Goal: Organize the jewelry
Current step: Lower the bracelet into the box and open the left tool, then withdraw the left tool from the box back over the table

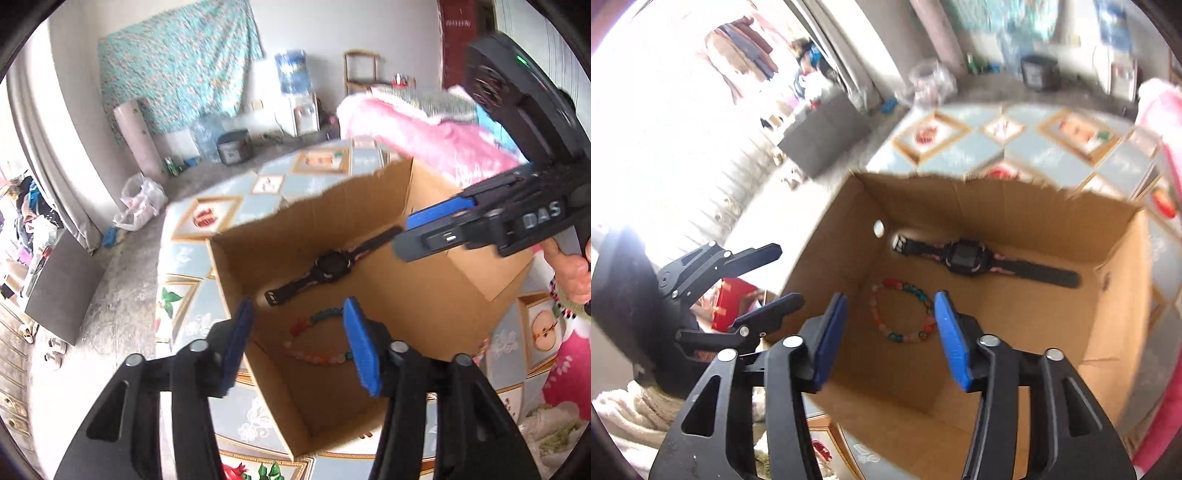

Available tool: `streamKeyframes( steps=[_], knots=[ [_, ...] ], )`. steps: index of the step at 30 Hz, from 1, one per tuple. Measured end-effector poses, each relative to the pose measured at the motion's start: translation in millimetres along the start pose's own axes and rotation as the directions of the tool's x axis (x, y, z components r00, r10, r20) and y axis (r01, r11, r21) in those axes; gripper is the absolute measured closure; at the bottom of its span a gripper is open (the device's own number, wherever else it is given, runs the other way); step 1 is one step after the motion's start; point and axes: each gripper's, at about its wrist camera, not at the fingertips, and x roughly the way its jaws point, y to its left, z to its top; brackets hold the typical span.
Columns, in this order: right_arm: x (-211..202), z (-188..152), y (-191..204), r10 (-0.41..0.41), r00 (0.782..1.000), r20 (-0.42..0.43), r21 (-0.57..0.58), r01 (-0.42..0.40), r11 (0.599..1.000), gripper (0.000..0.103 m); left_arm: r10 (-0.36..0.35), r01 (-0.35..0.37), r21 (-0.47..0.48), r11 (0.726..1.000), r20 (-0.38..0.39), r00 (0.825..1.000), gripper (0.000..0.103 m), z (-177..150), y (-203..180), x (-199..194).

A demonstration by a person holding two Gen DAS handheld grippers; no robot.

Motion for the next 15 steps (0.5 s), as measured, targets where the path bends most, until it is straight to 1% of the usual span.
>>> streamKeyframes(
  steps=[1, 2, 4, 6, 8, 10, 11, 12, 13, 15],
  knots=[
    [-17.2, -8.8, 4.8, 0.010, 0.999, 0.050, -0.020, -0.009, 1.000, 0.045, -0.005, 0.005, -0.020, 1.000, 0.031, 1.000, 0.041, -4.3, 2.3, -12.9],
    [-30.8, -16.2, 6.8, 0.024, 0.996, 0.089, -0.029, -0.021, 0.999, 0.045, -0.008, 0.011, -0.039, 0.999, 0.056, 0.998, 0.038, -8.6, 4.0, -23.4],
    [-55.3, -38.9, 11.0, 0.076, 0.985, 0.155, -0.030, -0.073, 0.997, 0.042, -0.026, 0.033, -0.069, 0.997, 0.102, 0.994, 0.028, -19.9, 5.9, -45.5],
    [-69.8, -67.2, 13.6, 0.123, 0.974, 0.192, -0.030, -0.119, 0.992, 0.038, -0.052, 0.065, -0.091, 0.994, 0.138, 0.989, 0.023, -36.1, 6.3, -64.6],
    [-75.3, -96.3, 14.9, 0.143, 0.968, 0.206, -0.032, -0.139, 0.990, 0.034, -0.070, 0.089, -0.122, 0.989, 0.146, 0.987, 0.020, -52.5, 5.0, -74.4],
    [-68.8, -122.7, 13.9, 0.131, 0.973, 0.191, -0.013, -0.130, 0.991, 0.032, -0.085, 0.105, -0.160, 0.981, 0.126, 0.988, 0.020, -70.5, 4.8, -73.6],
    [-60.1, -136.0, 11.5, 0.114, 0.979, 0.172, 0.004, -0.117, 0.993, 0.032, -0.097, 0.116, -0.172, 0.978, 0.113, 0.989, 0.020, -77.6, 3.0, -72.0],
    [-49.1, -146.3, 7.6, 0.102, 0.984, 0.146, 0.029, -0.108, 0.994, 0.032, -0.120, 0.134, -0.183, 0.974, 0.087, 0.989, 0.020, -86.2, 0.7, -62.3],
    [-38.4, -154.4, 2.5, 0.093, 0.989, 0.119, 0.065, -0.101, 0.993, 0.032, -0.126, 0.134, -0.189, 0.973, 0.056, 0.990, 0.020, -93.1, -3.1, -52.6],
    [-13.1, -166.1, -14.1, 0.055, 0.997, 0.063, 0.168, -0.064, 0.984, 0.032, -0.098, 0.094, -0.181, 0.979, -0.014, 0.995, 0.020, -104.6, -10.7, -31.6]
  ],
)
